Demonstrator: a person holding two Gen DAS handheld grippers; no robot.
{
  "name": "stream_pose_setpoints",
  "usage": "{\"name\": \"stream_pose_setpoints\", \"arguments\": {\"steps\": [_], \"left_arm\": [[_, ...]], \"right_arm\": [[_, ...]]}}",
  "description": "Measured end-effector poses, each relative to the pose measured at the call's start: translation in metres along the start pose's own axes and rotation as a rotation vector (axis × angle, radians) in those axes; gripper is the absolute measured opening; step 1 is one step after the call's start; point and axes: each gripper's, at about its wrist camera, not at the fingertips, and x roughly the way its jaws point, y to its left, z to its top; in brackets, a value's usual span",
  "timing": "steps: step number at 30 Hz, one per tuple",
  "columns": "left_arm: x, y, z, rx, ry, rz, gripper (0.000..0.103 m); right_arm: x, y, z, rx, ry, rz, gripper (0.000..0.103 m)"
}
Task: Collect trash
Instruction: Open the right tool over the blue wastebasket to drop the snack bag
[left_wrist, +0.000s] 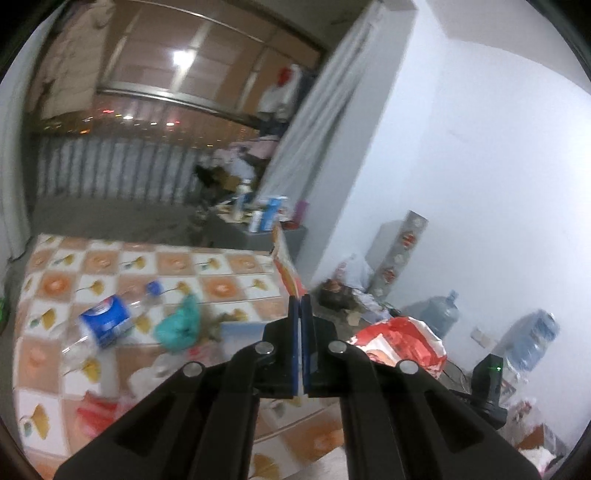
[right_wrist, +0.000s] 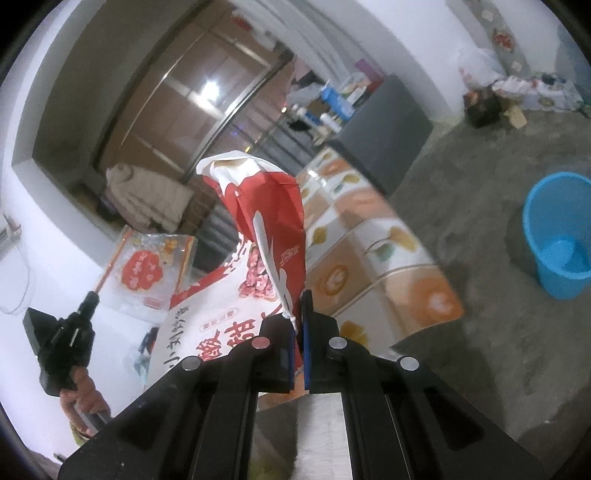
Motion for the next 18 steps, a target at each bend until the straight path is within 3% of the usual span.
{"name": "stream_pose_setpoints", "arguments": {"steps": [5,8,16,18], "left_arm": [[0.054,-0.054,0.009,0.081,0.049,-0.119,0.001],[0.108,-0.09,0.005,0.117,0.136,-0.169,0.001],[0.261,-0.2,-0.054,0.219,0.369,-0.293,0.001],[0.291,-0.224,-0.072,0.246,0.42,-0.316,0.001]], "right_arm": [[-0.029,-0.027,0.008,0.027,-0.077,-0.096,0.002],[-0.048,-0.046,0.013,0.053,-0.127,-0.177,0.002],[-0.08,-0.113,0.026,0.191,-0.197,-0.412,0.002],[-0.082,-0.132,0.031,0.214,-0.201,-0.515,0.002]]}}
